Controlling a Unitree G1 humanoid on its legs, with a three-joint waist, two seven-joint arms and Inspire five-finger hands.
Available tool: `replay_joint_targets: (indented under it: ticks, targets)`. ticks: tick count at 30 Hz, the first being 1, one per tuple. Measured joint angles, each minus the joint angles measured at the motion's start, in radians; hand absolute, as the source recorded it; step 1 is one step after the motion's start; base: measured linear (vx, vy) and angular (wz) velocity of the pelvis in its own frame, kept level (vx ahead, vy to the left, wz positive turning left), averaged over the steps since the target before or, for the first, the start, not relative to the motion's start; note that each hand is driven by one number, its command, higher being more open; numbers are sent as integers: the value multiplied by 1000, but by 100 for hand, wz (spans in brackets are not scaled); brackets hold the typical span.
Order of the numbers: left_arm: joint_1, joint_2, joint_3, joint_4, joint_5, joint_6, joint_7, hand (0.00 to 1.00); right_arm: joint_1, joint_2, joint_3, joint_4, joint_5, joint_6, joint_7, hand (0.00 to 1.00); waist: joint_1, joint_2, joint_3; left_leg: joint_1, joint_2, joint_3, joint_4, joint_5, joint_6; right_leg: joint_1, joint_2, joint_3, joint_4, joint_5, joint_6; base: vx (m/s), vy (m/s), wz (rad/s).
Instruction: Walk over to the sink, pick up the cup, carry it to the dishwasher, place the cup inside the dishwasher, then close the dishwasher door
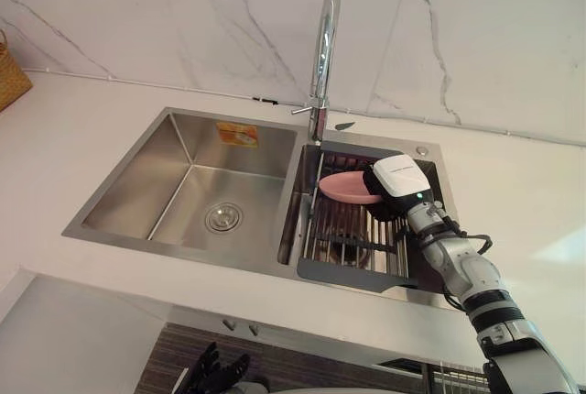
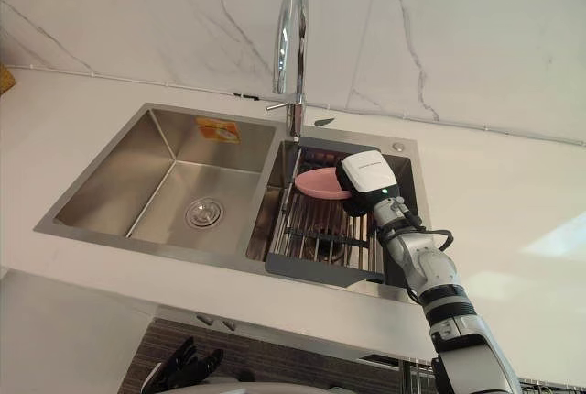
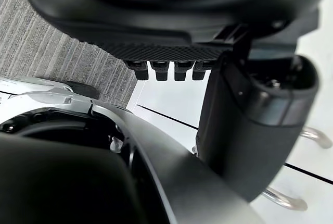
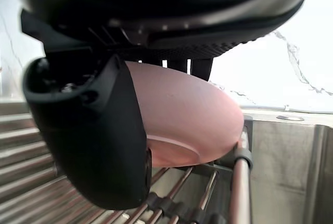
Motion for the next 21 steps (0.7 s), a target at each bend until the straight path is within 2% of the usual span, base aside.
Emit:
replay_joint_targets:
  ticks: [2, 8, 15, 21]
  targets:
    - [0, 1, 1, 6, 0, -2, 0, 100, 36, 18, -25, -103, 37, -14, -3, 0, -9, 0, 0, 4, 1, 9, 0, -3, -4, -1, 0, 9, 0, 0, 1, -7, -4, -11]
    - [2, 1, 1, 13, 0, -10, 1, 100, 92, 58, -82, -260, 75, -52, -21, 0, -18, 0, 0, 17, 2, 30, 0, -7, -10, 1, 1, 29, 0, 3, 2, -31, -7, -11]
    - [2, -1, 2, 33, -2, -32, 5, 100, 242, 83, -170, -425, 78, -68, -118, 0, -28, 0, -2, 35, 6, 59, 0, -8, -11, 3, 6, 57, 0, 11, -1, -58, -11, -13]
    - [1, -1, 8, 73, -2, -50, 6, 100, 364, 125, -243, -529, 78, -92, -208, 0, -55, 7, -12, 46, 23, 91, 0, -11, -13, 1, 26, 87, -7, 19, -12, -57, -28, -18]
